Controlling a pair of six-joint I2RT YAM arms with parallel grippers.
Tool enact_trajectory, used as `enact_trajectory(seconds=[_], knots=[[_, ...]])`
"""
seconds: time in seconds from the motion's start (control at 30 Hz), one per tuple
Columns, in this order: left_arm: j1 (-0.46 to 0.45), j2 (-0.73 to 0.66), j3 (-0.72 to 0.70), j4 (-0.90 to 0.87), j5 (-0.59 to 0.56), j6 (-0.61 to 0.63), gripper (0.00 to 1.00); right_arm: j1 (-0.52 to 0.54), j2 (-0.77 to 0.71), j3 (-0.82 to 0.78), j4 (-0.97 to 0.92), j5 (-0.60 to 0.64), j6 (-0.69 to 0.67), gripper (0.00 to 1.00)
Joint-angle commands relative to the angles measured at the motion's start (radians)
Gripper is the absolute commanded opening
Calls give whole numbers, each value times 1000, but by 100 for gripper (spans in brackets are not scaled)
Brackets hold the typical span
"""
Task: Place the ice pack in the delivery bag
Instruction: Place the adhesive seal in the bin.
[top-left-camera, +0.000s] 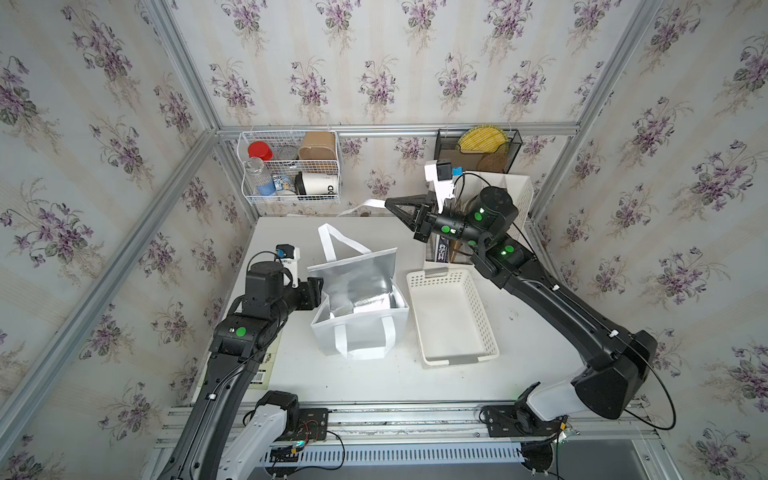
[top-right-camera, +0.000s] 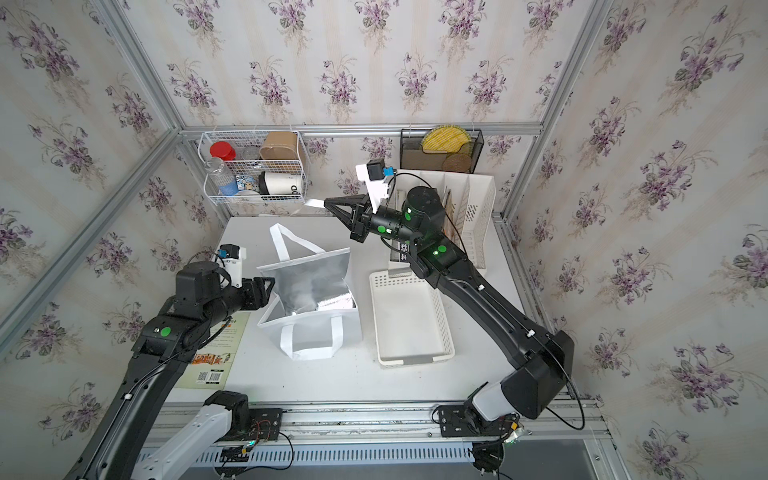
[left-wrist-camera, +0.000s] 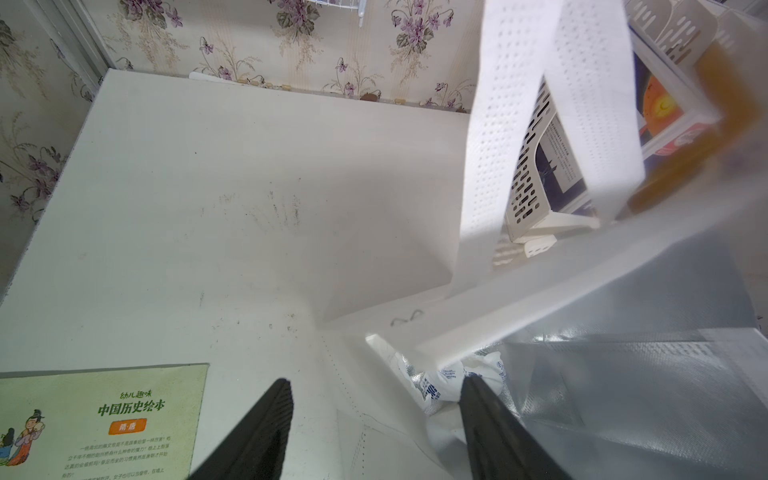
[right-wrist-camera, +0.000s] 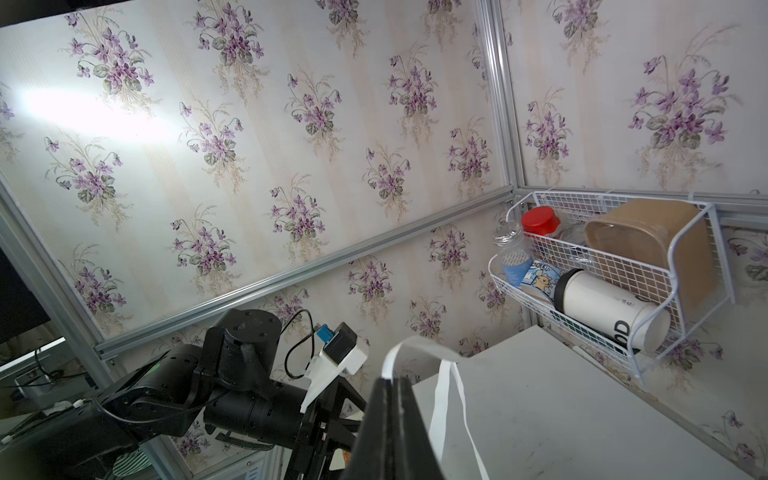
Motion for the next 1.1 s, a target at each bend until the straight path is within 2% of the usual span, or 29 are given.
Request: enact_trajectory(seconds=[0.0, 0.27, 0.4, 0.67, 0.87, 1.07], knots=[[2, -1, 2, 0, -20, 2, 67, 0, -68, -61, 17, 149, -18, 0], [2, -12, 2, 0, -36, 0, 67, -1, -357, -400, -39, 526, -62, 0], [2, -13, 1, -1, -44, -1, 67, -1, -492, -552, -94, 650, -58, 0], [3, -22, -1, -1, -65, -2, 67, -2, -719, -832, -254, 789, 46, 0], [2, -21, -3, 3, -65, -2, 67, -3, -853, -1073, -295, 804, 183, 0], [2, -19, -3, 0, -70, -3, 67, -2, -917, -1220, -348, 828, 322, 0]])
